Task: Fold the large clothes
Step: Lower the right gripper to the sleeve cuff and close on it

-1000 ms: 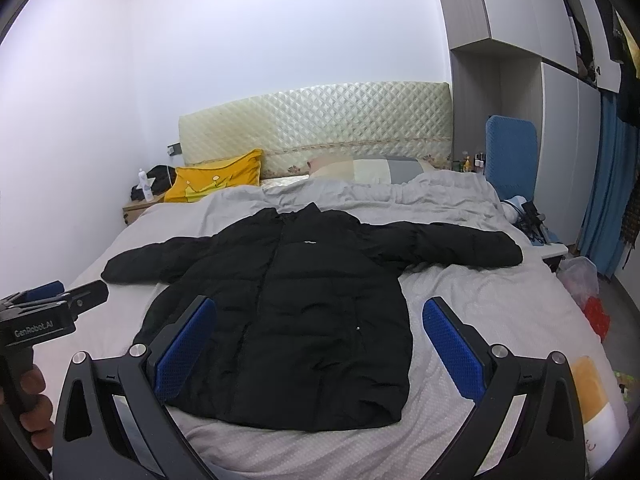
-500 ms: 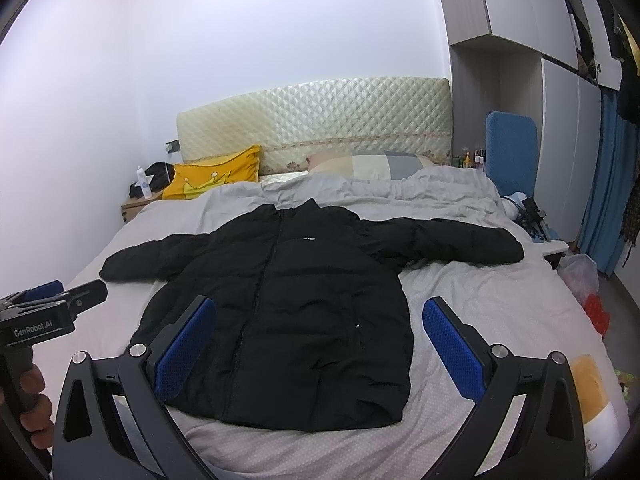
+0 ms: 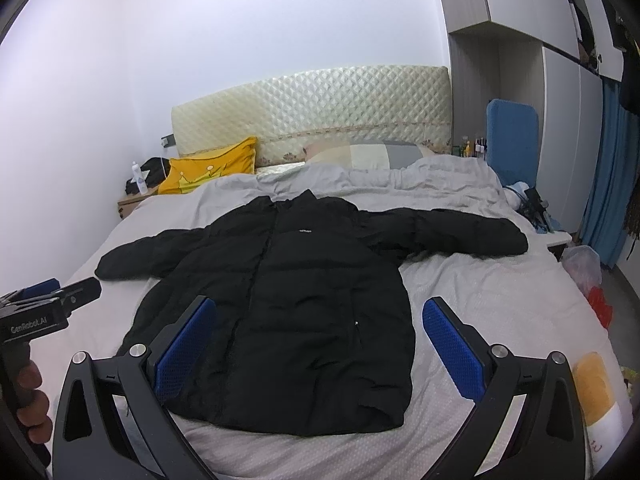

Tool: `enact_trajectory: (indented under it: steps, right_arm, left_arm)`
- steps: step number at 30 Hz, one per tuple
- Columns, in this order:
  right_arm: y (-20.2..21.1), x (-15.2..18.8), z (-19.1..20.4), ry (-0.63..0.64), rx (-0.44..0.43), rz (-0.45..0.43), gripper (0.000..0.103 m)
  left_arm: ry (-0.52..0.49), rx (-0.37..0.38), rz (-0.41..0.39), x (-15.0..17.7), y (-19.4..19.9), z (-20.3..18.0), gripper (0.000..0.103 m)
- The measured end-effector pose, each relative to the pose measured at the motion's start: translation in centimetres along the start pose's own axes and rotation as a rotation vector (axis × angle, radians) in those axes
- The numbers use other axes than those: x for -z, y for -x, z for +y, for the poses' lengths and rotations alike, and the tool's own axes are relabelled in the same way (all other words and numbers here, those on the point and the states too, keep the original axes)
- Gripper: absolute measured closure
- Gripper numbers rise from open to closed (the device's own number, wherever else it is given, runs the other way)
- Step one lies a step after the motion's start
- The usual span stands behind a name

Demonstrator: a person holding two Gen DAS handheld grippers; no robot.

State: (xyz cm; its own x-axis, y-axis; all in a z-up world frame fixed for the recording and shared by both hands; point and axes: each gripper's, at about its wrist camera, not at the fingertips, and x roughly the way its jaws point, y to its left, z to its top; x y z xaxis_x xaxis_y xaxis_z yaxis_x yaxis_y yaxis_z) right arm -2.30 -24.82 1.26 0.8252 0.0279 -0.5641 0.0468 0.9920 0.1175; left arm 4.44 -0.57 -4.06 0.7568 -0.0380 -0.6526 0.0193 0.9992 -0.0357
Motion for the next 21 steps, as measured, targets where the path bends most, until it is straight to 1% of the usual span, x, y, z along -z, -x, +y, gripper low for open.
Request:
enact_trajectory:
  steps: [5,8,9,12,14,17,19,21]
  right_arm:
    - [-1.7,-0.2,-1.0,-0.017,0.002,0.014,0.000]
    - [-2.9,-1.0,-2.2,-0.045,0.003,0.013,0.000]
    - [-3.3,-1.4,-2.7,-0.052,0.010,0.010,0.000]
    - [-4.2,-2.7,-4.4,-0.082,0.037,-0.023,0.000]
    - [-5.1,-3.7,-5.7,-0.104,0.055,-0.021,0.000]
    - [-6.4,-4.9,-7.5,-0.108,0.089,-0.034,0.000]
    - [-7.2,-5.4,-8.4,-0.096,0.111,-0.044,0.000]
    - [-8.2,-5.7,-9.4,-0.089,0.130,-0.053,0.000]
  left_arm:
    - [-0.004,0.012,-0.004,-1.2,-2.0,-0.1,0.000]
    - [-0.003,0.036,-0.019,-2.5,-3.5,0.0,0.000]
    - [-0.004,0.047,-0.024,-3.0,-4.3,-0.1,0.000]
    - [-0.017,0.048,-0.034,-4.5,-6.2,-0.3,0.000]
    - [-0.024,0.049,-0.047,-5.4,-7.7,-0.5,0.000]
    - [-0.014,0.071,-0.052,-6.2,-10.1,-0.5,0.000]
    - [-0.012,0.092,-0.040,-6.4,-12.0,-0.6,0.000]
    - [-0.017,0.096,-0.029,-6.4,-13.8,-0.5,0.000]
